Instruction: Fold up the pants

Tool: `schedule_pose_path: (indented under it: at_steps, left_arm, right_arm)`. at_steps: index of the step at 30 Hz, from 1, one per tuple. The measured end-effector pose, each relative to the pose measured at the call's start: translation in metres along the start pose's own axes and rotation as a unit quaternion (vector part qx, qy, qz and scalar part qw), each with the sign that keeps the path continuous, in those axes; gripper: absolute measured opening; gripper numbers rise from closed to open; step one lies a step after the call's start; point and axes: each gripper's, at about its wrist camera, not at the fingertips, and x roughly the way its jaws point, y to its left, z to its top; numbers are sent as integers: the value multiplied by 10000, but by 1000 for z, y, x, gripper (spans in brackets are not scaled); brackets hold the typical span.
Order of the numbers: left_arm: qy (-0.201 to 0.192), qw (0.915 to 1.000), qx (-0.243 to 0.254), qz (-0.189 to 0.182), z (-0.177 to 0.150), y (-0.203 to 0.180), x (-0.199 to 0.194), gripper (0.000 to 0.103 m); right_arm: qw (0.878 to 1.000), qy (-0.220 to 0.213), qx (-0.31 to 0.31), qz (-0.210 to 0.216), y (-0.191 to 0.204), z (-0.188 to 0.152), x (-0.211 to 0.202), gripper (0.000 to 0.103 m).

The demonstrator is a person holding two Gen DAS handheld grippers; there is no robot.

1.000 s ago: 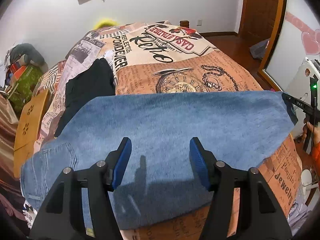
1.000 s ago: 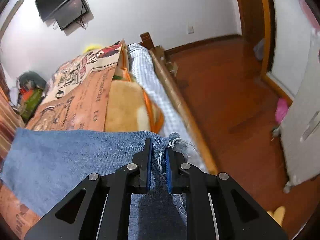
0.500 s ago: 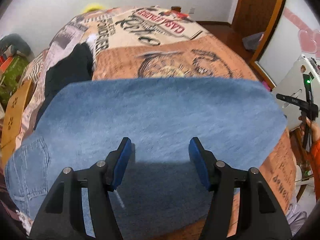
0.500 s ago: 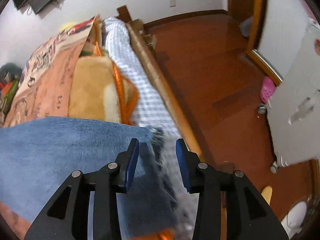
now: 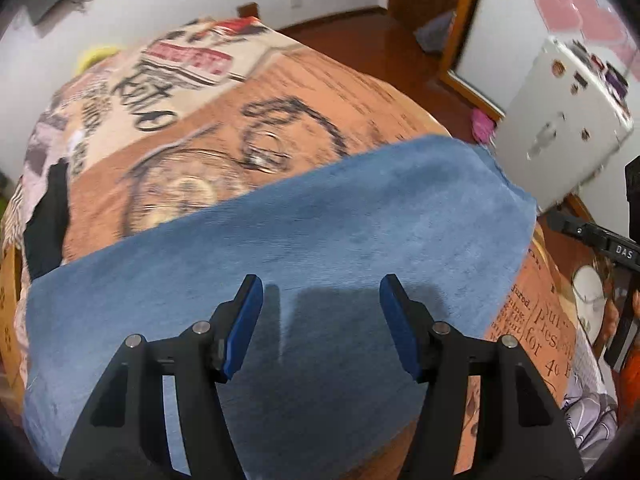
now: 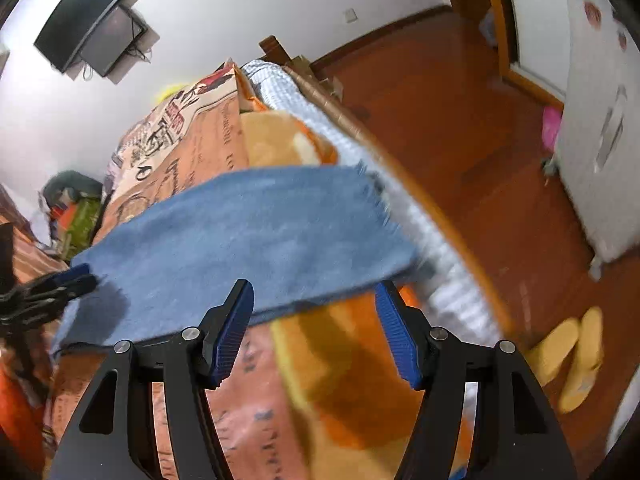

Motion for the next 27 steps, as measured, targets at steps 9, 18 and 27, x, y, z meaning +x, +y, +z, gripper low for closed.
schedule_pose_path:
  at_steps: [9,18,27]
  left_arm:
    - [294,9995,111,-45,-3,-10,26,69]
    - [225,9996,186,4,-6,-16,30,74]
    - [186,9997,182,1,-7,-16,31,75]
  right_arm:
    - [9957,-3,791,480,-11,-8,23,63]
    - [9932,-299,976,565,-19,3,28,55]
    - [9938,-767,702,400,-8,15,10,10]
